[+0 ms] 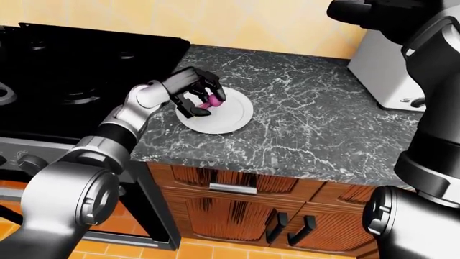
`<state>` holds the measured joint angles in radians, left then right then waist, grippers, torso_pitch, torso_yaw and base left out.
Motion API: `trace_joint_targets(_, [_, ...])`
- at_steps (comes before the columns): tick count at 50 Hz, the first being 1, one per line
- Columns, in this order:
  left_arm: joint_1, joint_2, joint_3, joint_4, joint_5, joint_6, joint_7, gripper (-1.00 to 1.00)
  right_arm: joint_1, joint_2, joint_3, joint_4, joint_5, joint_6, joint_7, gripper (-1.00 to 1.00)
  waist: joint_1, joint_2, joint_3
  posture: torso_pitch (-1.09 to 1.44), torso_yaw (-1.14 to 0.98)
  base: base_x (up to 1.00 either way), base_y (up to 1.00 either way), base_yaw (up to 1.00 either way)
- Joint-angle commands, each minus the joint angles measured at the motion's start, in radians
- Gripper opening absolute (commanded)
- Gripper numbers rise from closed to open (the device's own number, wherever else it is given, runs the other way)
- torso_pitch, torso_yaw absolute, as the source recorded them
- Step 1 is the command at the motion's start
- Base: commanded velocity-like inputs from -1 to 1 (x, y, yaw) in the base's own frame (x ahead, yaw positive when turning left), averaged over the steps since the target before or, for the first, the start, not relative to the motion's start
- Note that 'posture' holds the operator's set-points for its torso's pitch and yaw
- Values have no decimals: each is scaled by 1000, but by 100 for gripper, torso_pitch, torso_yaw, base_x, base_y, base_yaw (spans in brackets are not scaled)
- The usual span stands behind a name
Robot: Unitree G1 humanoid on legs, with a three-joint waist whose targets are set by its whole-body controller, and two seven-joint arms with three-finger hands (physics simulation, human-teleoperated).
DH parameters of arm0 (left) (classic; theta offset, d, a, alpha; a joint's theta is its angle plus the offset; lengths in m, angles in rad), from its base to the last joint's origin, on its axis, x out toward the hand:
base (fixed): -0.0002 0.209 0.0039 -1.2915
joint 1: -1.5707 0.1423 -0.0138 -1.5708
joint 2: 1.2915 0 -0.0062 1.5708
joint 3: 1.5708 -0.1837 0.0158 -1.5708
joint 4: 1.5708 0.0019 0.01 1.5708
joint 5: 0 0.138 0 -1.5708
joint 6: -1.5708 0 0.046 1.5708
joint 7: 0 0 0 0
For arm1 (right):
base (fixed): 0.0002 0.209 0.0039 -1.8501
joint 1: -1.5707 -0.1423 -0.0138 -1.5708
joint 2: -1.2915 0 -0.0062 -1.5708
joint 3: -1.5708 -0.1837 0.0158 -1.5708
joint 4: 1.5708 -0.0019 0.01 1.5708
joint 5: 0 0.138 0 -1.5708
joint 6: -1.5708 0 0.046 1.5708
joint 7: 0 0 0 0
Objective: Pick the beet from the pan and place it on the plate.
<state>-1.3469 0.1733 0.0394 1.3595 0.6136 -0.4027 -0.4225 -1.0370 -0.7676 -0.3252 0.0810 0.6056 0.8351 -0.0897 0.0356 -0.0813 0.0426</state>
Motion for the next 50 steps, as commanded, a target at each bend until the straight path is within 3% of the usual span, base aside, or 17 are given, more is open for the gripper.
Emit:
trace_joint_targets(1, [-38, 5, 7, -33, -8, -14, 13, -7, -31, -18, -15, -23, 0, -28, 0, 100, 0, -4, -28, 0, 0, 0, 0, 0])
trace_joint_targets(30, [-44, 3, 13, -32, 5, -26, 21, 11, -31, -18, -13, -19, 1, -32, 1, 100, -3, -1, -30, 0, 0, 0, 0, 0])
trace_joint_targets(33, [-50, 4, 15, -32, 3, -28, 32, 29, -33, -19, -15, -24, 3, -27, -1, 100, -3, -1, -30, 0, 0, 0, 0, 0])
trace_joint_targets(38, [-63, 7, 21, -32, -7, -24, 40, 36, -30, -18, -14, -24, 3, -30, 0, 100, -3, 0, -30, 0, 0, 0, 0, 0])
trace_joint_targets(39, [-65, 8, 22, -32, -9, -23, 41, 45, -31, -19, -14, -24, 3, -29, -1, 100, -3, 0, -30, 0, 0, 0, 0, 0])
trace_joint_targets(50, [-108, 25, 46, -36, -56, 9, 20, 48, -30, -16, -13, -23, 0, -30, 0, 100, -2, 0, -28, 0, 0, 0, 0, 0])
